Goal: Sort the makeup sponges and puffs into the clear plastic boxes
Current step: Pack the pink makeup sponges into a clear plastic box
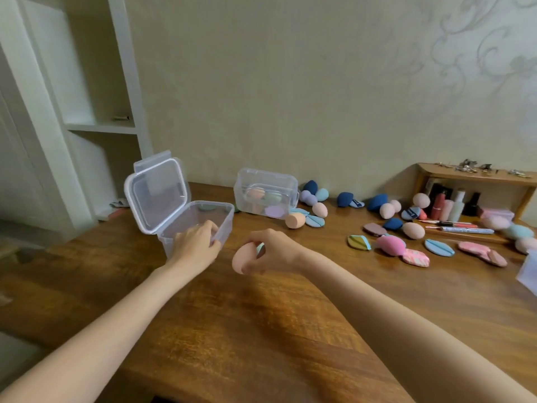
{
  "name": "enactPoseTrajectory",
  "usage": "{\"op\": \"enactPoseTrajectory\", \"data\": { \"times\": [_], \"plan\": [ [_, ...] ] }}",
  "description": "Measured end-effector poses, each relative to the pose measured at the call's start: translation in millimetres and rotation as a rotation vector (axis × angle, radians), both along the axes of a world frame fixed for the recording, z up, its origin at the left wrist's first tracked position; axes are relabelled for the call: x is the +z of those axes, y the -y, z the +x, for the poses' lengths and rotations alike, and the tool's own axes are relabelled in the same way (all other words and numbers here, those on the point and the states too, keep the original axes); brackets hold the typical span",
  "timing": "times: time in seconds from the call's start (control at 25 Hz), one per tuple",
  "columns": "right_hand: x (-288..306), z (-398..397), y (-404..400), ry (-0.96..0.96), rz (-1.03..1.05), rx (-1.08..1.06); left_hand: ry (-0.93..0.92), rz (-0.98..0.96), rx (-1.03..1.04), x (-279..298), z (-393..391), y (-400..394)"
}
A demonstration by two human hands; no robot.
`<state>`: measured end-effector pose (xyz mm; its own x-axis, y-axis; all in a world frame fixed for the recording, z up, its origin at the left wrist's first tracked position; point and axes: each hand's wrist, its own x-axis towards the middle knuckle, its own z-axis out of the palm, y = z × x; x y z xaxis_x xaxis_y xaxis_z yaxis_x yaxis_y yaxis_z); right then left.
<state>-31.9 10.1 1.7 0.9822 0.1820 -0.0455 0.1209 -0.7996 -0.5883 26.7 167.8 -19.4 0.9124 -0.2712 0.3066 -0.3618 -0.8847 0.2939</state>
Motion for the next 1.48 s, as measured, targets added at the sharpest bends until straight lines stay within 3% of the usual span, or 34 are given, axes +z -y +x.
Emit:
{"op": "enactPoseTrajectory", "data": {
  "times": [0.32, 0.48, 0.68, 0.84, 0.96, 1.0, 1.12, 1.36, 1.48],
  "plan": [
    [-1, 11, 27, 0.034, -0.128, -0.177, 0.032, -0.101, -0.188, -9, -33, -3],
    [3, 10, 76, -0.055, -0.219, -0.34, 0.003, -0.155, -0.317, -8, -38, 11],
    [27, 1, 100, 0.215, -0.12, -0.547, 0.002, -0.104, -0.431, -9, -43, 37],
    [41, -5, 77, 0.262, -0.037, -0.347, -0.121, -0.142, -0.466, -2, -35, 38],
    [33, 10, 51, 0.184, -0.024, -0.225, -0.141, -0.431, -0.344, 5, -15, 23],
    [30, 17, 42, 0.163, -0.033, -0.201, -0.106, -0.437, -0.252, 7, -8, 18],
    [21, 35, 18, 0.104, -0.056, -0.143, -0.144, -0.176, -0.058, 6, 7, 9],
    [3, 67, -8, -0.088, -0.07, -0.035, -0.208, -0.078, -0.223, 14, 30, 14],
    [-6, 74, -12, 0.002, -0.176, -0.016, -0.222, -0.028, -0.275, 21, 39, 13]
  ]
}}
